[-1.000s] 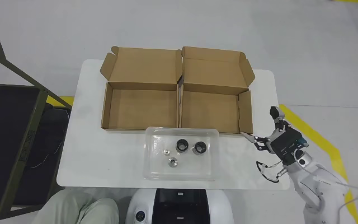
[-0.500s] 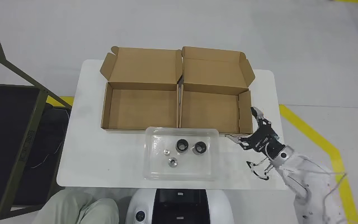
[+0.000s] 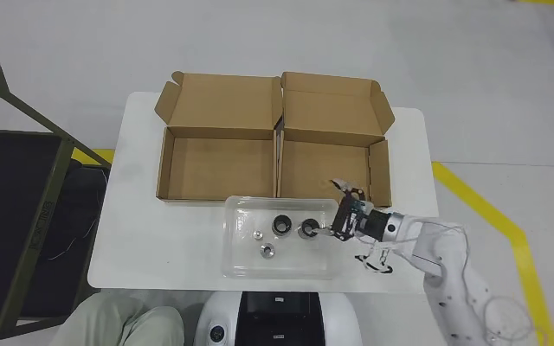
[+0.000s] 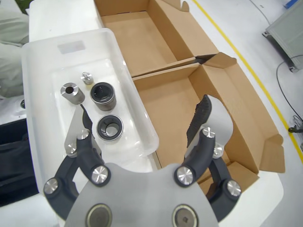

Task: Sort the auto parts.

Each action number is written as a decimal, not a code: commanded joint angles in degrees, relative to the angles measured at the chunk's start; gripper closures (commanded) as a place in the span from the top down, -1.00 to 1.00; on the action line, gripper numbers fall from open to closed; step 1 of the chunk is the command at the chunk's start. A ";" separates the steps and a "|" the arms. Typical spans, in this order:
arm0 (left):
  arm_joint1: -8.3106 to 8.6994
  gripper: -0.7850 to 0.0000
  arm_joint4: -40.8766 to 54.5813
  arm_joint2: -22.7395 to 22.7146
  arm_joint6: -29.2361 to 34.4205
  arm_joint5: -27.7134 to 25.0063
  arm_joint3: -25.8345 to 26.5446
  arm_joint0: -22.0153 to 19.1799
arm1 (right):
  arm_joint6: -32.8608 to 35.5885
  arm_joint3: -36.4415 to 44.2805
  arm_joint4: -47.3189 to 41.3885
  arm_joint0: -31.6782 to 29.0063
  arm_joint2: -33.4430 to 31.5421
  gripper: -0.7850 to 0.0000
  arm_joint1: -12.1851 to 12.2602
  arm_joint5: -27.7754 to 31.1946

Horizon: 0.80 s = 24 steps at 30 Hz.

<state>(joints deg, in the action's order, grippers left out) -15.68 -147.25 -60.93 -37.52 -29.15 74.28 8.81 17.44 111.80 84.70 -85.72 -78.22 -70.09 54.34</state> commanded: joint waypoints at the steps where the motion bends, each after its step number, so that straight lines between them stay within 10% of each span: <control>1: 0.00 1.00 0.00 0.00 0.00 0.00 0.00 0.00 | 2.00 -0.51 -0.52 1.13 1.74 1.00 0.04 1.46; 24: 0.00 1.00 0.00 0.00 0.00 0.00 0.00 0.00 | 25.34 -4.83 -4.00 8.81 14.27 1.00 0.87 3.66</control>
<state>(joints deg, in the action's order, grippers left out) -15.68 -147.25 -60.93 -37.52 -29.15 74.28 8.81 41.95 107.36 81.00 -77.26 -64.33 -69.30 58.01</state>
